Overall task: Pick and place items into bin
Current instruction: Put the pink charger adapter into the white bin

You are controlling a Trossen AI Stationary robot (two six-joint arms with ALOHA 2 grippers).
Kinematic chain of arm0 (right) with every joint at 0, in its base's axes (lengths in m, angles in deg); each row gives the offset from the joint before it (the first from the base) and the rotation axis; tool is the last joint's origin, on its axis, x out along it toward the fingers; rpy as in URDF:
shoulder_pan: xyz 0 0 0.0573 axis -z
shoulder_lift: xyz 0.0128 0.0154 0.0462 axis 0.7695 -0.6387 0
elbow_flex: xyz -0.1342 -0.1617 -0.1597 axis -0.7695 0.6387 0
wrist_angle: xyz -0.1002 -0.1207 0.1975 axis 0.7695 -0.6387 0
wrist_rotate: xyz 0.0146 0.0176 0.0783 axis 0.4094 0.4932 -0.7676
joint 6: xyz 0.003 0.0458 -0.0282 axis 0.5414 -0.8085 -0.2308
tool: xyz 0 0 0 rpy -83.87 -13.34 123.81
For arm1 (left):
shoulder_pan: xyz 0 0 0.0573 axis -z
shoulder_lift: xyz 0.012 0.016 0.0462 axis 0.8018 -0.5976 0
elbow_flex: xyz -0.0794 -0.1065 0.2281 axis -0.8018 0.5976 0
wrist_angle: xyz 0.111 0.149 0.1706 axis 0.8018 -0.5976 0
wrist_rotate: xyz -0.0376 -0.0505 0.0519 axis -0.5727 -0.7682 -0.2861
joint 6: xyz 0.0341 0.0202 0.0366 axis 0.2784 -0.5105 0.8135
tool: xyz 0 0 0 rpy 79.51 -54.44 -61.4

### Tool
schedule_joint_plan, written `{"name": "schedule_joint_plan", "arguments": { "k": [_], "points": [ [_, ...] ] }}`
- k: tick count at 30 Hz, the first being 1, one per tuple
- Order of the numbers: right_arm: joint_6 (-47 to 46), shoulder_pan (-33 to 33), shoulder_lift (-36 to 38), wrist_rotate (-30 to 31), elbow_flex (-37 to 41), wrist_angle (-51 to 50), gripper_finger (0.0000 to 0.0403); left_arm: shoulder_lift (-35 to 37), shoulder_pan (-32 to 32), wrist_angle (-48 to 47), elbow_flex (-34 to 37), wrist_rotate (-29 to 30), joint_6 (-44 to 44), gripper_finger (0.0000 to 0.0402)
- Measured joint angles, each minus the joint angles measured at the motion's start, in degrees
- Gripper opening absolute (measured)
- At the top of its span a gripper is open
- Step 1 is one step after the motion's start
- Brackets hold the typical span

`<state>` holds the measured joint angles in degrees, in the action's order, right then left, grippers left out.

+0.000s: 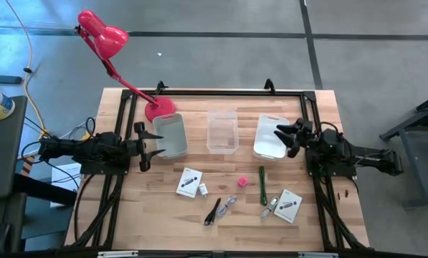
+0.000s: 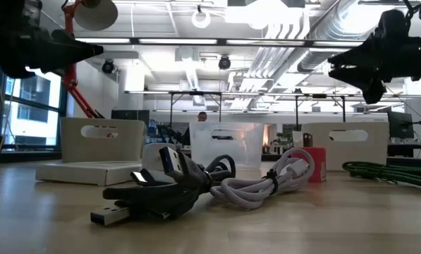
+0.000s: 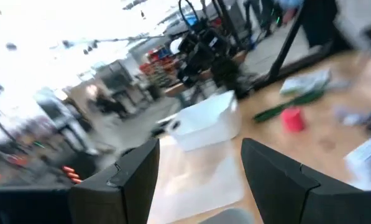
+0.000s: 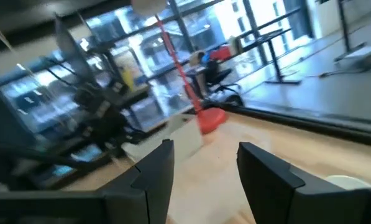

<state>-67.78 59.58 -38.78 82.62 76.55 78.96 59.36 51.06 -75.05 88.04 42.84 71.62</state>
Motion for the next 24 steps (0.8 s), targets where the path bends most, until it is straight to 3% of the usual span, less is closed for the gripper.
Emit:
{"name": "schedule_joint_plan", "arguments": {
  "k": [4,7,9,12,15,18,24],
  "points": [
    [8.01,0.00,0.02,1.99,0.00,-0.79,0.0166,0.00,0.00,0.73,0.00,-2.71,-4.02,0.0216],
    [8.36,0.00,0.00,1.81,-0.09,1.58,0.0160,0.00,0.02,2.05,0.00,-2.68,-5.43,0.0216],
    [7.14,0.04,-0.02,-4.04,-1.55,3.13,0.0156,0.03,0.00,2.64,0.00,-2.72,-7.45,0.0216],
    [9.61,-0.49,-0.18,-19.90,-5.54,3.78,0.0149,0.04,0.00,4.42,-0.01,-3.45,-11.39,0.0216],
    [10.46,-2.88,-2.69,-26.25,-11.00,2.69,0.0139,0.00,0.00,4.47,-0.02,-13.93,-12.71,0.0216],
    [14.72,-6.15,-8.58,-23.28,-16.95,-1.68,0.0129,-0.62,0.04,6.67,-0.01,-20.68,-15.40,0.0216],
    [25.17,-10.58,-25.60,-17.33,-31.23,-6.78,0.0117,-3.07,0.00,24.30,-0.02,-20.52,-13.10,0.0216]
  ]
}}
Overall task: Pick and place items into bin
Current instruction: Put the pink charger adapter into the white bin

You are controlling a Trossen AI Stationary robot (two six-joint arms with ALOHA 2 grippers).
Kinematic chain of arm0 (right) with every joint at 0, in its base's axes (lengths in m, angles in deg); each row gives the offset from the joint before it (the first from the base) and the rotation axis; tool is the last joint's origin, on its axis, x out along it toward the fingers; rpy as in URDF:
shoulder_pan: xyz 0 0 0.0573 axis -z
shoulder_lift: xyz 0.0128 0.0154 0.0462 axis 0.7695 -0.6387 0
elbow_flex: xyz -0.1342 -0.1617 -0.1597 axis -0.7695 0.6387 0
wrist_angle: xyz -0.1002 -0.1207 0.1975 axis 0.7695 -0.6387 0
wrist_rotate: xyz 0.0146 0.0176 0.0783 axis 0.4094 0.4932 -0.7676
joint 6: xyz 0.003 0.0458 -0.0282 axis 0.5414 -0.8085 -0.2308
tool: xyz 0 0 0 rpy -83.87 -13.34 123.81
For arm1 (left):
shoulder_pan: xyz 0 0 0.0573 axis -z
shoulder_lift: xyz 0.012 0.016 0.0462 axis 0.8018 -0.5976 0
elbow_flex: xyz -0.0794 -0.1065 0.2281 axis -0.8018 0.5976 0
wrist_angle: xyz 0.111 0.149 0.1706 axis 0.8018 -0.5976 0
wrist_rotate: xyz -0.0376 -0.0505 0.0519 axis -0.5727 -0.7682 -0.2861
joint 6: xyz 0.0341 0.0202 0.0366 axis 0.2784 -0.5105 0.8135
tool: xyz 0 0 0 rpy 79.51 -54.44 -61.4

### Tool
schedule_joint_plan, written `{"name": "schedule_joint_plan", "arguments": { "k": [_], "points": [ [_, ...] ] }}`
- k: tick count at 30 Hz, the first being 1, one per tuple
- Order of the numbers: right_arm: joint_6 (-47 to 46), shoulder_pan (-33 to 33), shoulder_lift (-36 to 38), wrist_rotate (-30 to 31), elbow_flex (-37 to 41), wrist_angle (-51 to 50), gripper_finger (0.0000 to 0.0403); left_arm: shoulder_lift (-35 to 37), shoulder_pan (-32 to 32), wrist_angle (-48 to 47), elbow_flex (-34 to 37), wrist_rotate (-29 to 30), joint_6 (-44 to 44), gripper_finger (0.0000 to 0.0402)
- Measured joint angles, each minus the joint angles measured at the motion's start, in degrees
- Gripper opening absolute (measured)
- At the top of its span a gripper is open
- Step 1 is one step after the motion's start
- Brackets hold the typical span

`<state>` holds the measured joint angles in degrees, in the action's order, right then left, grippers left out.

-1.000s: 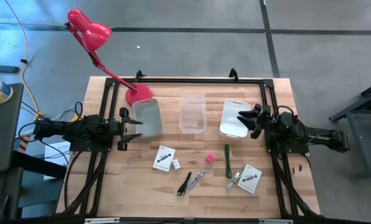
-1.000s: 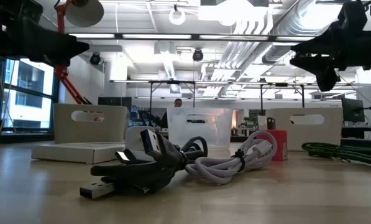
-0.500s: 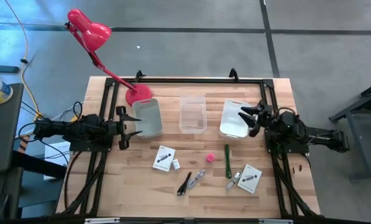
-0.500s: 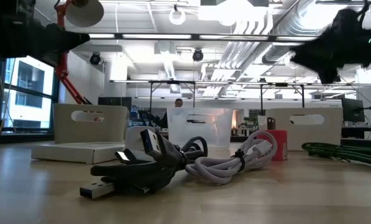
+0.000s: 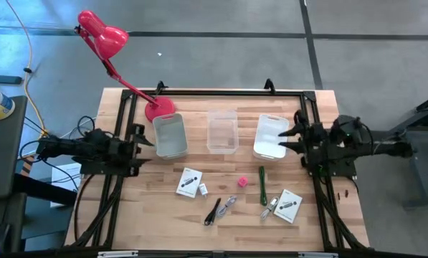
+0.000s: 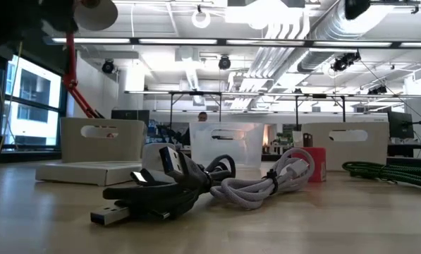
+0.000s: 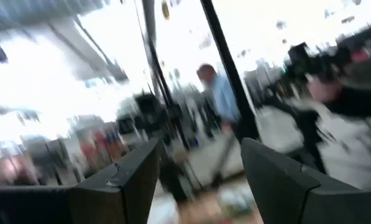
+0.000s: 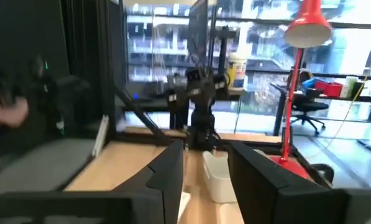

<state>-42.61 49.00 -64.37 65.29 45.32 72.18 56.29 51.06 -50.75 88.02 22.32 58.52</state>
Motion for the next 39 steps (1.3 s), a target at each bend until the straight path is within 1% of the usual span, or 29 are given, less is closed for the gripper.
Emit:
{"name": "schedule_joint_plan", "arguments": {
  "k": [2,4,6,8,10,15,19,22,26,29,32,36,39],
  "points": [
    [0.62,-0.91,-6.04,0.10,-4.55,-3.98,0.0117,-1.25,0.00,3.10,-0.24,-2.58,1.78,0.0216],
    [-0.06,-1.84,-12.12,0.19,-8.55,-8.83,0.0118,-3.02,0.02,1.99,-0.58,-6.32,1.96,0.0216],
    [-2.03,-2.99,-17.88,2.04,-11.03,-14.81,0.0118,-5.71,0.07,-0.54,-0.66,-7.88,0.89,0.0216],
    [-4.51,-4.27,-23.62,4.82,-12.26,-19.56,0.0117,-9.06,0.07,-2.79,-0.64,-7.62,0.24,0.0216],
    [-6.88,-5.55,-29.08,6.87,-12.42,-23.27,0.0115,-12.88,0.13,-3.08,-0.63,-6.65,0.26,0.0216],
    [-10.86,-8.71,-39.53,7.10,-11.65,-22.45,0.0114,-20.77,0.13,0.74,-0.63,-5.85,1.41,0.0216],
    [-12.33,-10.72,-42.81,7.75,-11.74,-17.24,0.0123,-23.91,0.13,3.26,-0.63,-5.84,1.89,0.0216],
    [-15.46,-12.14,-44.21,7.59,-11.74,-16.98,0.0139,-24.87,0.13,3.06,-0.63,-5.85,0.50,0.0216],
    [-20.32,-15.25,-45.28,8.04,-11.74,-16.59,0.0171,-24.95,0.13,2.89,-0.63,-6.04,-0.38,0.0216],
    [-22.64,-18.11,-46.49,10.32,-11.74,-16.74,0.0195,-24.89,0.13,2.91,-0.63,-6.04,-0.38,0.0216],
    [-24.04,-20.42,-48.08,13.35,-11.74,-16.53,0.0212,-24.89,0.13,2.85,-0.63,-6.04,0.16,0.0216],
    [-25.80,-22.55,-51.22,18.85,-11.74,-15.94,0.0217,-24.89,0.13,2.87,-0.63,-5.87,0.52,0.0216],
    [-29.41,-23.23,-54.15,21.76,-11.74,-15.72,0.0211,-24.89,0.13,2.85,-0.63,-5.87,0.52,0.0216]
  ]
}}
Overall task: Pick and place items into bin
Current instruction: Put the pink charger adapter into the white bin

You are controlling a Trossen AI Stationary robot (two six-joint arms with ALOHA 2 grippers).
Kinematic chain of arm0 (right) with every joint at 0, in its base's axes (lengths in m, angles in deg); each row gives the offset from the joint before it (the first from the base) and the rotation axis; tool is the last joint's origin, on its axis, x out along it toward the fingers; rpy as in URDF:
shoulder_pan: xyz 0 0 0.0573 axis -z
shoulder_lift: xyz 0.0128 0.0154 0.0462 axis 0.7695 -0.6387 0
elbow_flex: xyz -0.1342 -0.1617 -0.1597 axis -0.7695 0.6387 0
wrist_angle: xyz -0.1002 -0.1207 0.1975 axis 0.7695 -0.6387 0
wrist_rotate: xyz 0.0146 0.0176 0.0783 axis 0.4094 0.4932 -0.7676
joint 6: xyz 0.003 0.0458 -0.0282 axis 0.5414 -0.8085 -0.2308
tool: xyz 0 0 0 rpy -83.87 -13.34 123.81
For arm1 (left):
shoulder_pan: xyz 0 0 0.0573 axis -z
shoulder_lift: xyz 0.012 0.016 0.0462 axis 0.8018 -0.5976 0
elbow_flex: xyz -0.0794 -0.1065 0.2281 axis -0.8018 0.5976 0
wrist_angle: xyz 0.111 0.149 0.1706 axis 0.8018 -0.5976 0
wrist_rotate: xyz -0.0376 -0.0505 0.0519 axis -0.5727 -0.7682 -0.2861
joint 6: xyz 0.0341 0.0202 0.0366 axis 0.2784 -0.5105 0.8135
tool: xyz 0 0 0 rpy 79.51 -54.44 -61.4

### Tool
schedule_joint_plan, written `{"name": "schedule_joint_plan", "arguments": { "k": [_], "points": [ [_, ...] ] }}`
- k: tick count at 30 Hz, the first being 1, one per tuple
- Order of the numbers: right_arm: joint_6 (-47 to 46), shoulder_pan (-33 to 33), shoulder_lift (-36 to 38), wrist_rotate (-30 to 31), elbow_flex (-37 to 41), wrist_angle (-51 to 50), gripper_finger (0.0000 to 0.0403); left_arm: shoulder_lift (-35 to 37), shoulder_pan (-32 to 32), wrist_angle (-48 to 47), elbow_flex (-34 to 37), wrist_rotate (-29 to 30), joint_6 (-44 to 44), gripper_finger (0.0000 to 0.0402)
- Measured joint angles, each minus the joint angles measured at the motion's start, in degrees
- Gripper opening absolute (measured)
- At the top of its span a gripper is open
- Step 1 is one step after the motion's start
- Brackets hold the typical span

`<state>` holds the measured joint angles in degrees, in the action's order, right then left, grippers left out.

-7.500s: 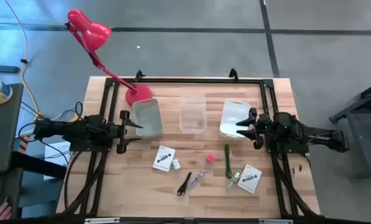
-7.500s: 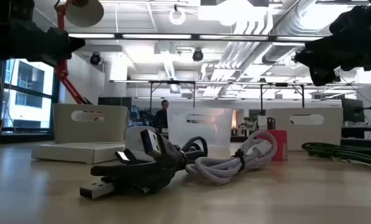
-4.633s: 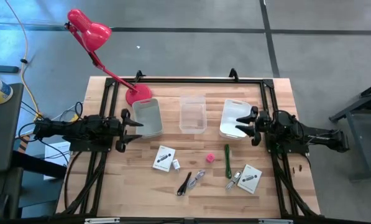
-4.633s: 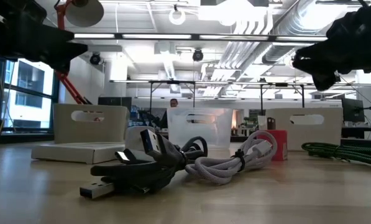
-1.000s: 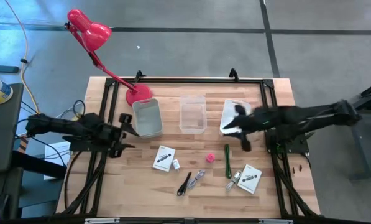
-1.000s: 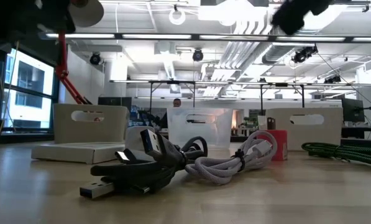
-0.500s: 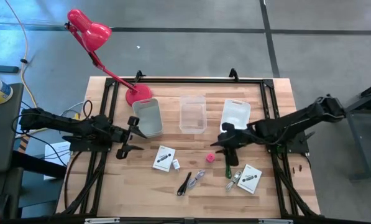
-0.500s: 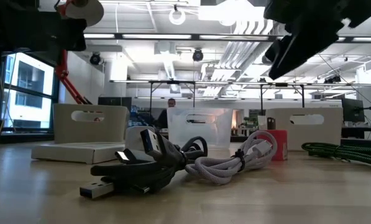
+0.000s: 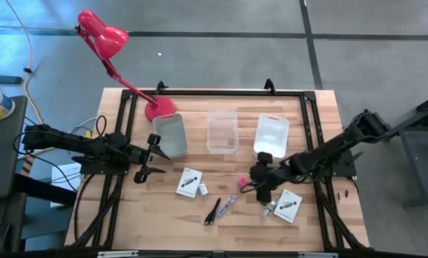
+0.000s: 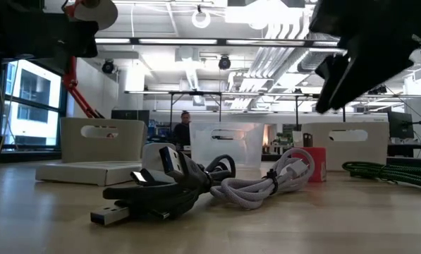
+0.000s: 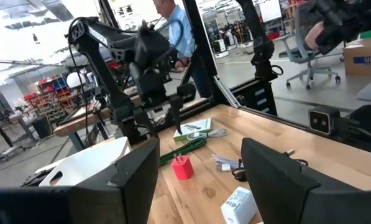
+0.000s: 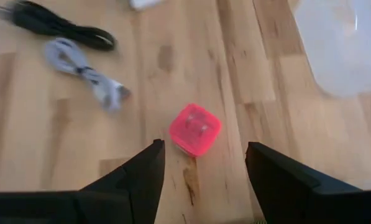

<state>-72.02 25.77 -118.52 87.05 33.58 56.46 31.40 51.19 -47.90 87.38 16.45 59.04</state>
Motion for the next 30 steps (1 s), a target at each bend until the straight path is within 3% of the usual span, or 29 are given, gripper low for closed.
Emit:
{"name": "schedule_joint_plan", "arguments": {
  "k": [7,15,21,30],
  "points": [
    [-8.90,-1.42,-5.13,0.75,0.00,2.12,0.0206,0.00,0.00,-0.07,0.00,0.00,0.13,0.0216],
    [-14.96,-3.86,-5.83,4.08,0.00,4.53,0.0223,0.00,0.00,-0.15,0.00,0.02,0.15,0.0216],
    [-17.65,-4.94,-6.49,6.61,0.01,4.90,0.0237,0.00,-0.09,-0.74,0.00,0.02,0.17,0.0216],
    [-20.29,-4.72,-13.17,7.89,0.04,9.01,0.0239,0.02,-0.13,-1.44,0.00,0.04,0.17,0.0216]
  ]
}}
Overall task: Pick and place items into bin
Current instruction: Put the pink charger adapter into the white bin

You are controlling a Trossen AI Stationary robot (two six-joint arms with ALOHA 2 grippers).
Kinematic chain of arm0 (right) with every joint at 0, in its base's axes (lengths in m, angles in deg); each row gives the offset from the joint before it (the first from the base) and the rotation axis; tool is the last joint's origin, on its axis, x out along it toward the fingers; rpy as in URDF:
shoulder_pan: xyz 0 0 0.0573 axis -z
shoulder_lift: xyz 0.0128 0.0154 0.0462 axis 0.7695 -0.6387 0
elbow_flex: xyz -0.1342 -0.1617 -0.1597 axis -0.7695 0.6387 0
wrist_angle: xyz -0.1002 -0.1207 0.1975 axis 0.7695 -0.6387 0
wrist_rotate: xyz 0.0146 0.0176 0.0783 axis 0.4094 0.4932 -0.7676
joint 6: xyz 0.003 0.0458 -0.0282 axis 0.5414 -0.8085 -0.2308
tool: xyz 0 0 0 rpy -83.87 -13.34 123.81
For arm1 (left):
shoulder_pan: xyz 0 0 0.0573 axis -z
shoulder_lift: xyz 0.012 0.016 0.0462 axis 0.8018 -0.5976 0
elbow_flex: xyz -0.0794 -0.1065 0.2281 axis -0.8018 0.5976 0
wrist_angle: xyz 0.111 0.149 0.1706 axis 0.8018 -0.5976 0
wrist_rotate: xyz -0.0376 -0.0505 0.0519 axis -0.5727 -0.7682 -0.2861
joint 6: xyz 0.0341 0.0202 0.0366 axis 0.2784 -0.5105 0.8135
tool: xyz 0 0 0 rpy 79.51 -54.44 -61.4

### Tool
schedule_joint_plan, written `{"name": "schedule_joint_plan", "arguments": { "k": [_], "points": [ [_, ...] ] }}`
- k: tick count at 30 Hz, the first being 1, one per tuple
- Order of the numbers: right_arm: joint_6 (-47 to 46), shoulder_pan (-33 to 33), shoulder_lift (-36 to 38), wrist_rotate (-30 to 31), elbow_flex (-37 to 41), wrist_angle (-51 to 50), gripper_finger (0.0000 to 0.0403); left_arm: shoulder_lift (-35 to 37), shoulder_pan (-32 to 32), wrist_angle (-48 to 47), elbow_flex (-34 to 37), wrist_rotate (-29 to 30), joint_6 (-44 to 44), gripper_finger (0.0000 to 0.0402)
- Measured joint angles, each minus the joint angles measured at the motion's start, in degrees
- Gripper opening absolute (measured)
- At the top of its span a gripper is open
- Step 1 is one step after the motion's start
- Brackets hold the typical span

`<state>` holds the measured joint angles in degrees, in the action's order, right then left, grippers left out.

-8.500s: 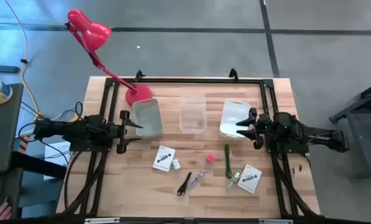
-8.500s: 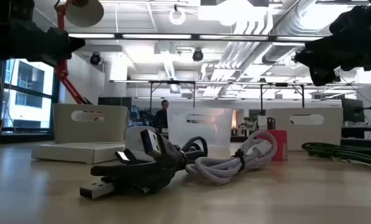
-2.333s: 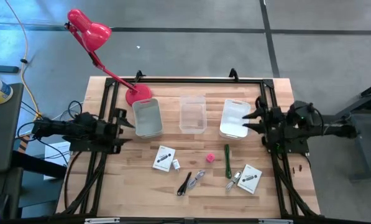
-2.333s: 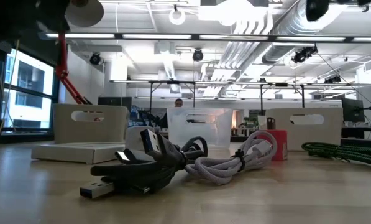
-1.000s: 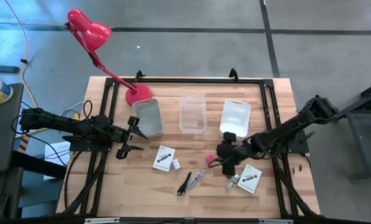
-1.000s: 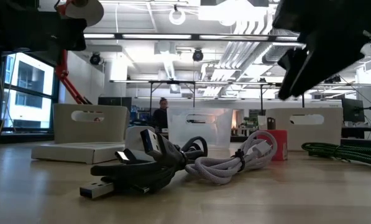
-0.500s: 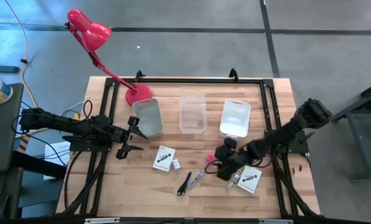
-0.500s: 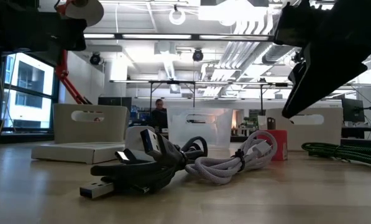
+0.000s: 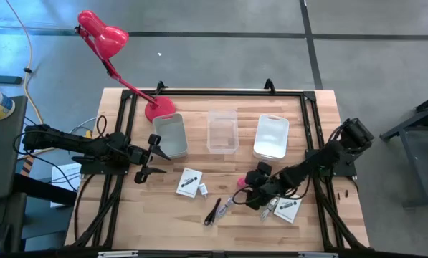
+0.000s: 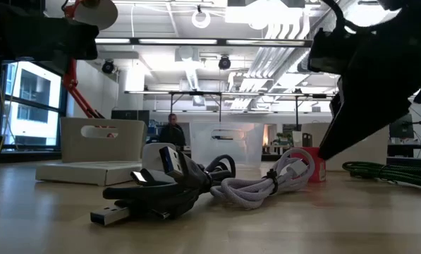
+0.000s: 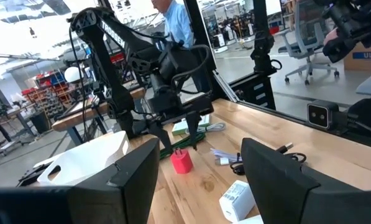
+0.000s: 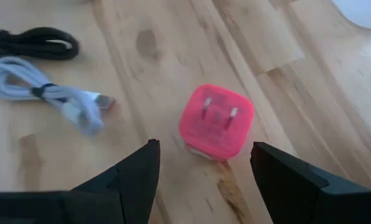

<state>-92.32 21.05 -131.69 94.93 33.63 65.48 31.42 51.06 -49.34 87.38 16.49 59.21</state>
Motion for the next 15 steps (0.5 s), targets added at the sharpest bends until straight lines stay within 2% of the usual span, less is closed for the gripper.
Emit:
{"name": "schedule_joint_plan", "arguments": {
  "k": [11,15],
  "points": [
    [-0.16,0.12,-0.09,3.37,0.02,0.67,0.0236,0.00,0.00,0.02,0.00,0.22,-0.02,0.0216],
    [-0.16,1.04,-0.09,2.18,0.00,1.74,0.0236,0.00,0.00,0.02,0.00,1.50,0.00,0.0216]
  ]
}}
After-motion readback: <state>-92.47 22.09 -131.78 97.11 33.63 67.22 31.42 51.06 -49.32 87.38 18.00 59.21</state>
